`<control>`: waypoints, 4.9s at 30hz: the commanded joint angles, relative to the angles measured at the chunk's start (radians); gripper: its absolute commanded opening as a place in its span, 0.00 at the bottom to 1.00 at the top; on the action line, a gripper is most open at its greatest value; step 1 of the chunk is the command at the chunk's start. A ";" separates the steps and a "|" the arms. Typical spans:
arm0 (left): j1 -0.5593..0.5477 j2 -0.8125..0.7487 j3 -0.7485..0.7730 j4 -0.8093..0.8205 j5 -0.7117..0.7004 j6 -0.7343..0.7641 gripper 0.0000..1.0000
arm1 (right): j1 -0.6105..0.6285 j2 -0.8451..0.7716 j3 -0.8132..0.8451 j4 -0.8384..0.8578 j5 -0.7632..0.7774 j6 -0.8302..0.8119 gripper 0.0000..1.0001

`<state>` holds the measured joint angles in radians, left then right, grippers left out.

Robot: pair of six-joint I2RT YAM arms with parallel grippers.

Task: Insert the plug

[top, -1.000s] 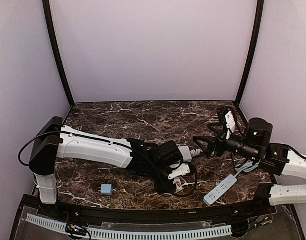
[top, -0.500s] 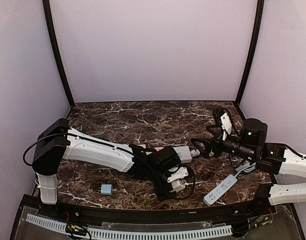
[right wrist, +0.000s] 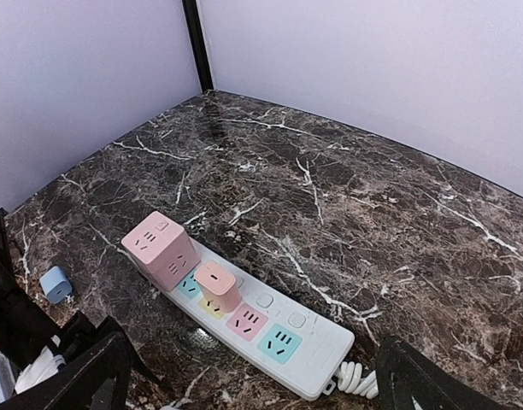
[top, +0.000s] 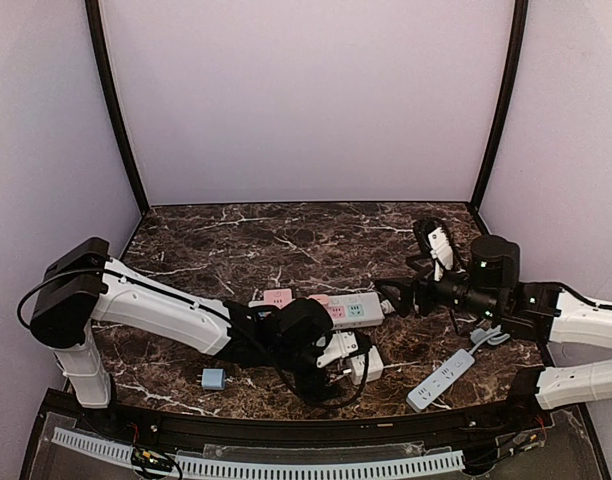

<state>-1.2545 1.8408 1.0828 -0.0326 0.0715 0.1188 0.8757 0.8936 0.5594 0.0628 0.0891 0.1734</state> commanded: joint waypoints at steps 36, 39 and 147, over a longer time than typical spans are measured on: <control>0.012 0.135 0.169 0.003 0.023 -0.033 0.74 | -0.007 -0.147 -0.026 -0.027 0.120 0.076 0.99; 0.012 0.143 0.166 0.023 0.022 -0.033 0.66 | -0.007 -0.151 -0.028 -0.029 0.122 0.078 0.99; 0.251 -0.622 -0.642 0.883 -0.124 0.221 0.99 | -0.083 0.723 0.794 -0.860 -0.164 0.404 0.00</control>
<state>-1.0378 1.2942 0.4660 0.9840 0.0181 0.3714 0.8059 1.5692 1.2892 -0.7216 -0.1081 0.5930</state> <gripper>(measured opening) 0.987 0.571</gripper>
